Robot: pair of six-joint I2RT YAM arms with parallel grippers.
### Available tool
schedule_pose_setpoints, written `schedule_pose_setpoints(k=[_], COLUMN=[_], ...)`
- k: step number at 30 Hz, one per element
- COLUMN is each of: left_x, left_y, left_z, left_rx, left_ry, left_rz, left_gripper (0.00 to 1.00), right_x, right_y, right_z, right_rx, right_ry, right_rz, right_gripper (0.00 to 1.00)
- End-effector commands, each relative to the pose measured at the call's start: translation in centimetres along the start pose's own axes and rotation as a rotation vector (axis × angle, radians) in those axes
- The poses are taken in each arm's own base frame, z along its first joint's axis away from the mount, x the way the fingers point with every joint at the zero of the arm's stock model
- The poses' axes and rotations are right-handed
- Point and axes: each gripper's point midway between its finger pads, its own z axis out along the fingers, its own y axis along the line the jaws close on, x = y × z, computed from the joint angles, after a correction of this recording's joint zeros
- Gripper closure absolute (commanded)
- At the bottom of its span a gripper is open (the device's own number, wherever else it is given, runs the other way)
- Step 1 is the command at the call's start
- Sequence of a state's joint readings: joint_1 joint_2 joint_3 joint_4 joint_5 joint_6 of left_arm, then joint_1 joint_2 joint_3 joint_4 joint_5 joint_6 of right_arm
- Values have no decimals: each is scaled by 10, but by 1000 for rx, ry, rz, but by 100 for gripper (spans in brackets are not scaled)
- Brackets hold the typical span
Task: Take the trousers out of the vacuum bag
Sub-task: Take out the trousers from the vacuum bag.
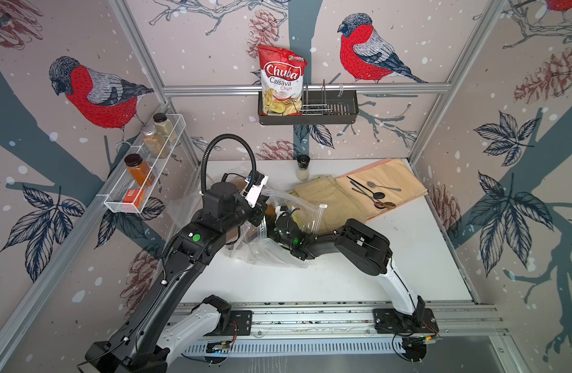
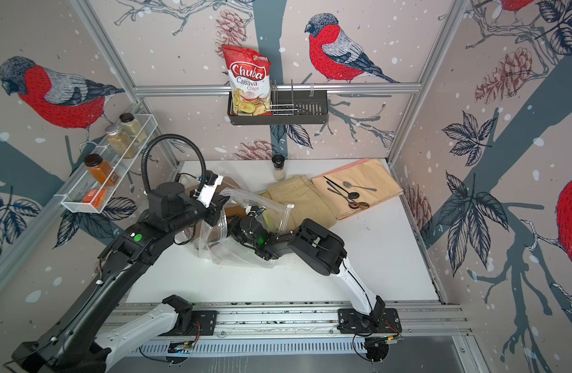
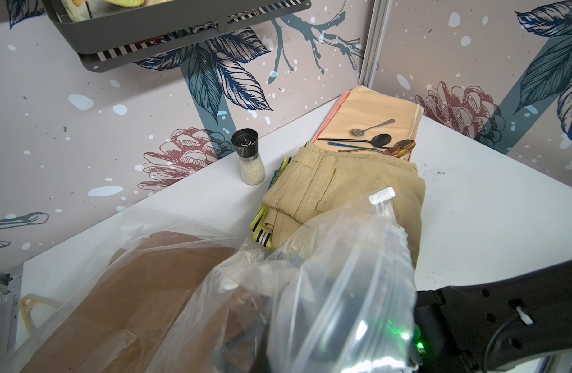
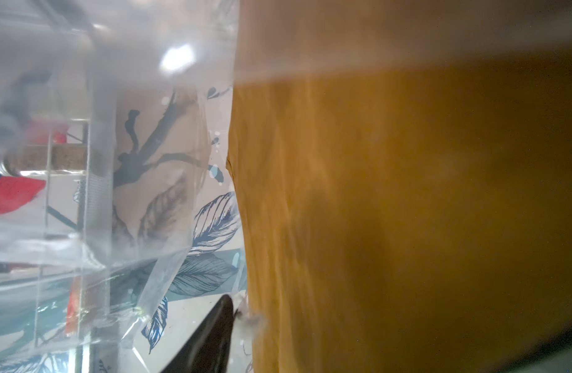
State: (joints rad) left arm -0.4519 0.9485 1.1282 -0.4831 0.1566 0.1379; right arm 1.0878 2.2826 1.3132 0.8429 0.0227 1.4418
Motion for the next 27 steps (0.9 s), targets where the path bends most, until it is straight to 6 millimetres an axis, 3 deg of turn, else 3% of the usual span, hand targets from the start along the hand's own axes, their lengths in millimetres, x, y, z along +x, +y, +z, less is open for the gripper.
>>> schedule_pose_setpoints(k=[1, 12, 19, 27], left_x=[-1, -1, -4, -4], left_y=[0, 0, 1, 1], left_z=[-3, -4, -7, -7], left_rx=[0, -7, -9, -11], left_ry=[2, -2, -12, -18], left_rz=[17, 18, 15, 14], left_gripper=[100, 100, 100, 100], right_x=[-4, -8, -2, -2], right_y=[40, 59, 25, 17], right_z=[-2, -6, 22, 39], right_rx=[-108, -122, -82, -63], right_ry=[-41, -78, -27, -39], right_rz=[-75, -152, -85, -91], right_gripper=[43, 44, 43, 43])
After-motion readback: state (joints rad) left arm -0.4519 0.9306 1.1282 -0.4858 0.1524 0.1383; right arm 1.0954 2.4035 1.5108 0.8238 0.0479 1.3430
